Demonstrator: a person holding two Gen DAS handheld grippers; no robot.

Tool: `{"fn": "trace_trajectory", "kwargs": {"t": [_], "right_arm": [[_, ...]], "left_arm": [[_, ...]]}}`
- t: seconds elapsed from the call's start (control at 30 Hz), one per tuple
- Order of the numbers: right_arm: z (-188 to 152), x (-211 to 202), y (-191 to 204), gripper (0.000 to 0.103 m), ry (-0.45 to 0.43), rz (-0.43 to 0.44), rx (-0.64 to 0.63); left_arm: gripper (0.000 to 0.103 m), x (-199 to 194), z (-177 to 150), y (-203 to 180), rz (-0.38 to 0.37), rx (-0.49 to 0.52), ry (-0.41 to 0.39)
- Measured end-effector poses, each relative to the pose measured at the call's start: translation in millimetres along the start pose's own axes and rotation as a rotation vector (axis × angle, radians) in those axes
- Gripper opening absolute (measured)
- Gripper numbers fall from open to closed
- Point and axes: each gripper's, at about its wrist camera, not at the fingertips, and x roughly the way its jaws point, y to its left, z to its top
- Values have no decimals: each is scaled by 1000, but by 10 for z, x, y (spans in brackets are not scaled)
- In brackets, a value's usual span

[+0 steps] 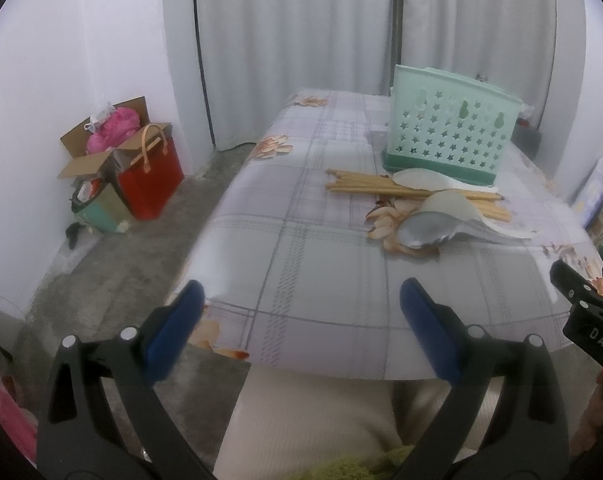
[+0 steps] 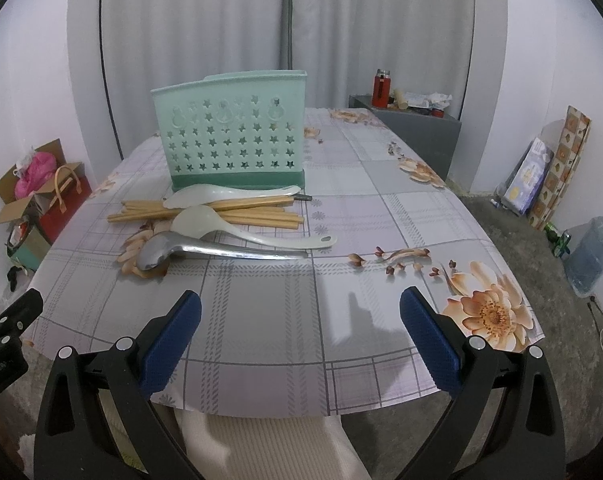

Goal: Organize utensils

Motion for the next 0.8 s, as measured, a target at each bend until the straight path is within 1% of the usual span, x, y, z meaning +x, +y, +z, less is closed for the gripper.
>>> {"fn": "trace_trajectory", "kwargs": {"t": [0.17, 0.27, 0.37, 0.47, 0.6, 0.7, 0.8], "right_arm": [[27, 85, 14, 97, 18, 5, 3], [53, 169, 20, 97, 32, 8, 3], [85, 232, 19, 97, 36, 20, 8], [126, 291, 14, 97, 33, 46, 12], [191, 376, 4, 97, 26, 79, 15], [235, 473, -3, 97, 37, 99, 7], [258, 583, -32, 97, 56, 118, 6]], "left_arm": [[94, 29, 36, -10, -28, 2, 1], [94, 90, 69, -32, -27, 3, 16], [94, 170, 112, -34, -50, -6, 42], [94, 239, 151, -36, -96, -30, 60], [94, 289, 191, -14, -195, -95, 50], [94, 307, 228, -13, -235, -124, 31], [94, 380, 284, -26, -271, -136, 38]]}}
